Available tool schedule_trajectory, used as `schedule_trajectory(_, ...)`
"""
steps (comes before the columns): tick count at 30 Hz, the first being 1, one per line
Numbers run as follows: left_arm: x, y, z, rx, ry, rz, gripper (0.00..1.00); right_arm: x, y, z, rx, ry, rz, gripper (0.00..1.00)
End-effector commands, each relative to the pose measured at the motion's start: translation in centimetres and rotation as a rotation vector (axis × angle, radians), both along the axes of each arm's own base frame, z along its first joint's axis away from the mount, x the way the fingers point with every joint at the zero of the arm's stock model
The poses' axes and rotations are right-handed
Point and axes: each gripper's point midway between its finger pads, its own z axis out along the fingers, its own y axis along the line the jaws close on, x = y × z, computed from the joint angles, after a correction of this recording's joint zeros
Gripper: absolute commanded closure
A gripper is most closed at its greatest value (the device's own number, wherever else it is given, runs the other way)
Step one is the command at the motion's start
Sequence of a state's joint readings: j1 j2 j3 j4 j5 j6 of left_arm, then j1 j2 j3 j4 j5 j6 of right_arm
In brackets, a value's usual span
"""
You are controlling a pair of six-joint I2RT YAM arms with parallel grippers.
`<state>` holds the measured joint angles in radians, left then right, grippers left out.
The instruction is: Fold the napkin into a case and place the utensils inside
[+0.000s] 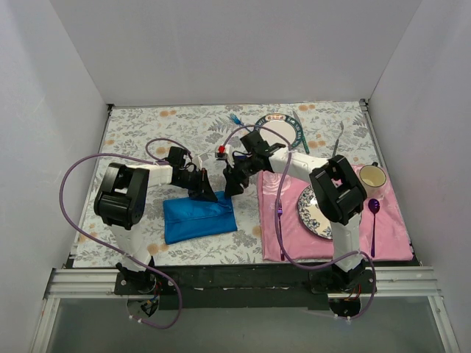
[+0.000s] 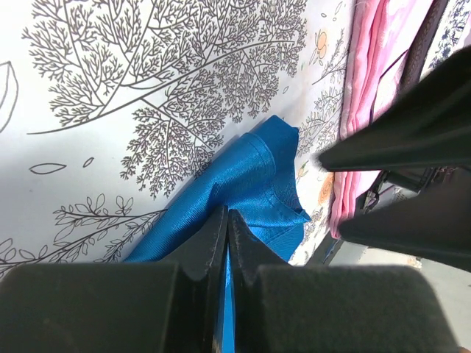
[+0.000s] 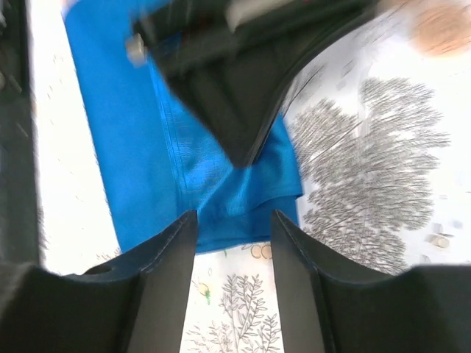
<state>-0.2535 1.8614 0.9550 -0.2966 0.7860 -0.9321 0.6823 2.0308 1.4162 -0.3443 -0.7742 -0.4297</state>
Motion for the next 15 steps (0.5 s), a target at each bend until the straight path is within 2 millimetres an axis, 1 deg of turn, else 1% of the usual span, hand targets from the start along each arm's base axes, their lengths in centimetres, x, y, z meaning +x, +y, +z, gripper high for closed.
schedule_trajectory(1,-0.8,1.3,-2.7,0.124,0.045,0.013,1.00,1.9,2.1,7.3,0.173,0.146,-0.141,0.47)
schedule_trajectory(4,-0.8,1.5,-2.8,0.132,0.050,0.020,1.00,1.0,2.9,7.7,0.201,0.329,-0.197,0.47)
schedule_trajectory(5,-0.8,1.5,-2.8,0.136,0.049,0.020,1.00,0.2,2.6,6.9,0.187,0.395,-0.210,0.47)
schedule_trajectory(6,-0.9,1.5,-2.9,0.139,0.050,0.018,1.00,0.5,3.2,7.6,0.222,0.437,-0.232,0.46)
schedule_trajectory(8,-1.0,1.6,-3.0,0.141,0.050,0.015,1.00,-0.4,3.2,6.9,0.222,0.525,-0.231,0.35)
schedule_trajectory(9,-1.1,1.6,-3.0,0.141,0.053,0.014,1.00,-0.3,3.5,7.3,0.260,0.528,-0.226,0.27)
schedule_trajectory(10,-1.3,1.6,-3.1,0.139,0.059,0.011,1.00,-0.6,3.7,7.8,0.268,0.605,-0.249,0.19)
schedule_trajectory(11,-1.4,1.6,-3.2,0.138,0.061,0.009,1.00,-1.0,3.7,8.1,0.278,0.653,-0.242,0.16)
schedule_trajectory(12,-1.5,1.6,-3.2,0.139,0.061,0.006,1.00,-1.6,3.6,7.8,0.275,0.694,-0.245,0.13)
schedule_trajectory(13,-1.5,1.7,-3.4,0.142,0.064,0.004,1.00,-1.9,4.0,8.4,0.295,0.733,-0.244,0.06)
schedule_trajectory(15,-1.5,1.7,-3.5,0.144,0.062,0.002,1.00,-2.9,4.1,8.3,0.306,0.779,-0.236,0.03)
